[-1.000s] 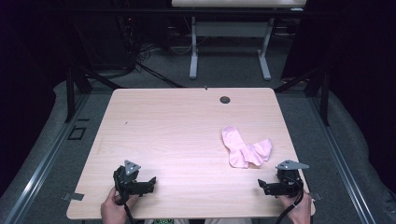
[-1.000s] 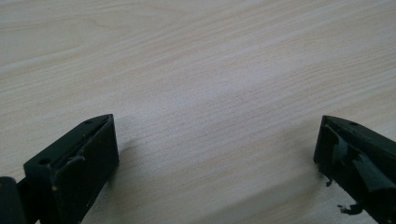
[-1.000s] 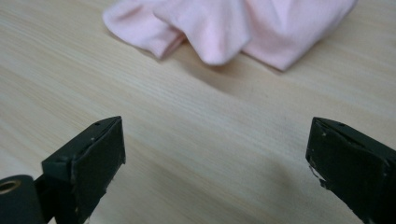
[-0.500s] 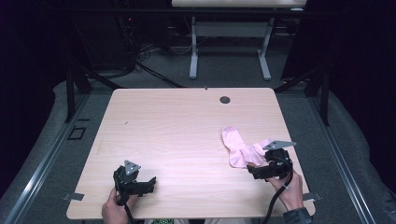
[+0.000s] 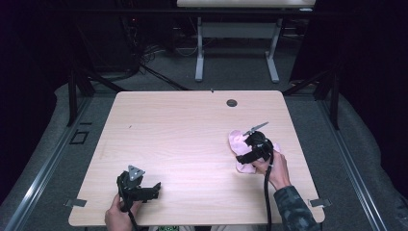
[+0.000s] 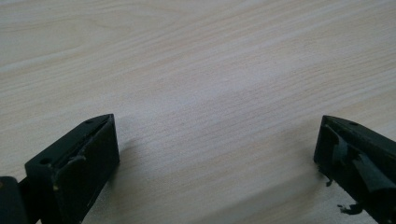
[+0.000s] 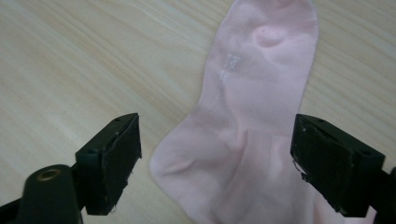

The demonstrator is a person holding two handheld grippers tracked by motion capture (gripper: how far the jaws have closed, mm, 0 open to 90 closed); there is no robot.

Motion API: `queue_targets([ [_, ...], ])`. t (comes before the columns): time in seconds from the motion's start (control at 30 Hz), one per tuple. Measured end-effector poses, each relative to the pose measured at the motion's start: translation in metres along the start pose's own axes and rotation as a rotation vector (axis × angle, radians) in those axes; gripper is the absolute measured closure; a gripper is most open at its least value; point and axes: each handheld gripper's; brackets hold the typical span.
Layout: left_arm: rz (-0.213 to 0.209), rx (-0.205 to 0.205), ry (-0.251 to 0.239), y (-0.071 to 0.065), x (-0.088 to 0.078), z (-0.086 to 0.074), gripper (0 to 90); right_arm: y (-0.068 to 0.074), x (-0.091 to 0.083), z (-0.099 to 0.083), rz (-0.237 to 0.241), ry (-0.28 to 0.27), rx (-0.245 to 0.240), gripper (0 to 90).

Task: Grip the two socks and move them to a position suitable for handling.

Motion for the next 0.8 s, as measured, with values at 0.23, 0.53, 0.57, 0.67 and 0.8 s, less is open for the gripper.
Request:
queue_targets([
  [0.23,-0.001,-0.001,0.0,0.0,0.0,0.0,0.0,-0.008,0.03,0.023,-0.056,0.108,0.057,35.1],
  [0.53,0.001,0.0,0.0,0.0,0.0,0.0,0.0,-0.011,0.047,0.024,-0.058,0.147,0.075,66.2],
  [0.57,0.001,0.0,0.0,0.0,0.0,0.0,0.0,-0.011,0.046,0.024,-0.06,0.148,0.074,69.8],
  [0.67,0.001,0.0,0.0,0.0,0.0,0.0,0.0,-0.012,0.044,0.023,-0.046,0.145,0.075,78.9],
  [0.8,0.002,-0.001,0.0,0.0,0.0,0.0,0.0,-0.009,0.032,0.021,-0.039,0.096,0.081,82.3],
])
Point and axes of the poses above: each handheld gripper's, and its own axes: x roughly forward along the jaws, z roughly out of its top, y roughly to its left, and after that the axes turned 4 degrees about x, right-handed
